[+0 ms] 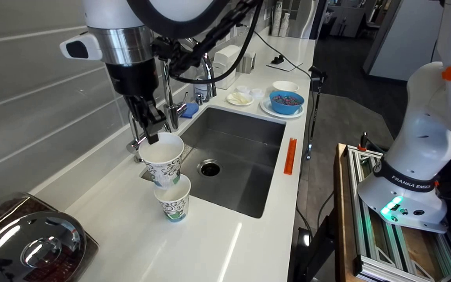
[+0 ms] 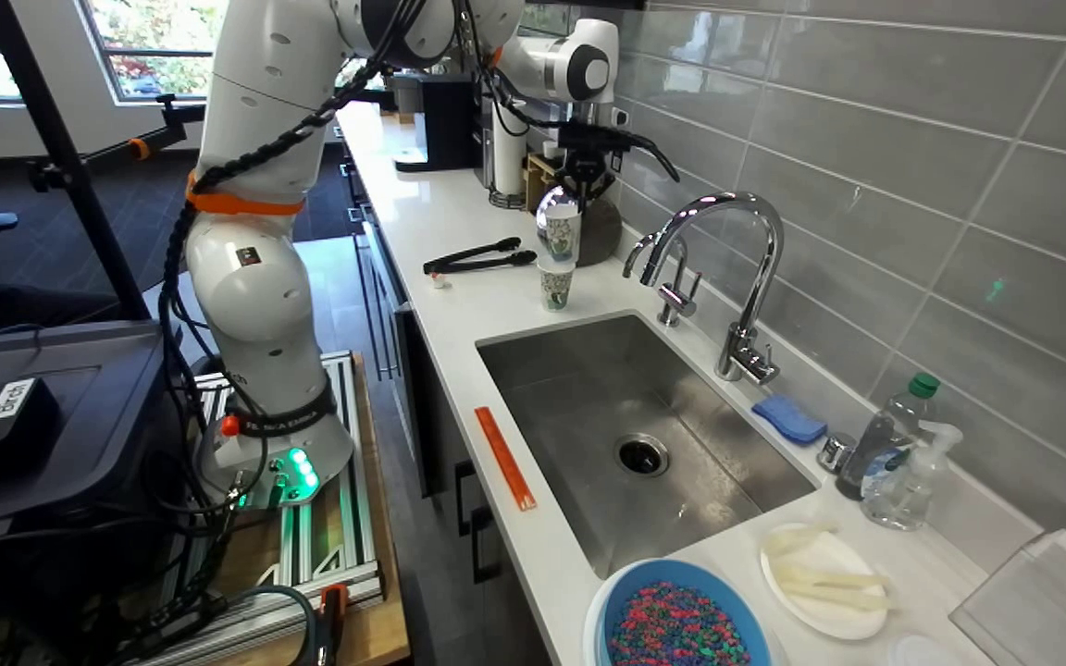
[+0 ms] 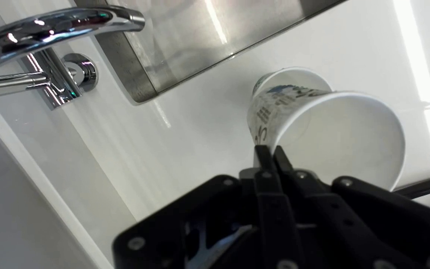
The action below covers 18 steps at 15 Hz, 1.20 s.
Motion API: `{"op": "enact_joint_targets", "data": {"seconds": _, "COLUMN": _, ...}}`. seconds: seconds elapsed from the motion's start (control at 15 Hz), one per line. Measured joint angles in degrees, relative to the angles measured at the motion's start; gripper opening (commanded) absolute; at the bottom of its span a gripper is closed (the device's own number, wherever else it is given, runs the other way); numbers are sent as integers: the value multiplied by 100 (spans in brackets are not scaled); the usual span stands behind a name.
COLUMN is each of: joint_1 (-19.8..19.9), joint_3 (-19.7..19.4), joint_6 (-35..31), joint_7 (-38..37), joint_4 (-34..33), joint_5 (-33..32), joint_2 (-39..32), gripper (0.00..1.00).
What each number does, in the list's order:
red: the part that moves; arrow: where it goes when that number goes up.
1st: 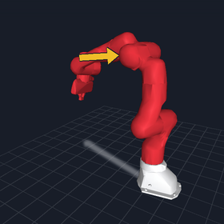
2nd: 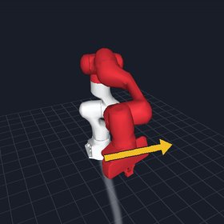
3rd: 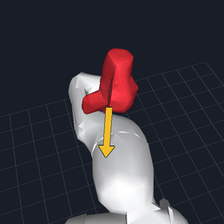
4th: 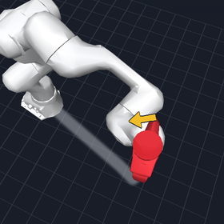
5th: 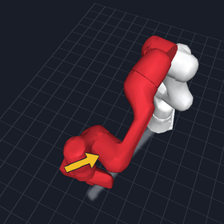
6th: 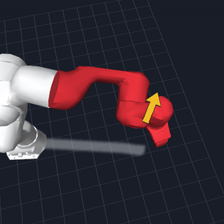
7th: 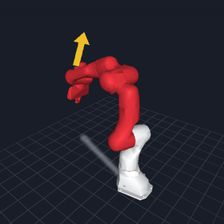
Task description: Pour the liquid out of the cup in the sink and place it in the cup on the left side of the counter.
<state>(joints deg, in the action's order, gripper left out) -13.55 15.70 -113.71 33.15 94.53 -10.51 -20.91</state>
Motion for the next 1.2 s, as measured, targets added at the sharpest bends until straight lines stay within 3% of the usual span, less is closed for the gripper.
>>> {"op": "enact_joint_targets", "data": {"seconds": 1.2, "joint_1": -53, "joint_3": 43, "joint_6": 204, "joint_7": 220, "joint_4": 3, "joint_5": 0, "joint_2": -93, "gripper": 1}}
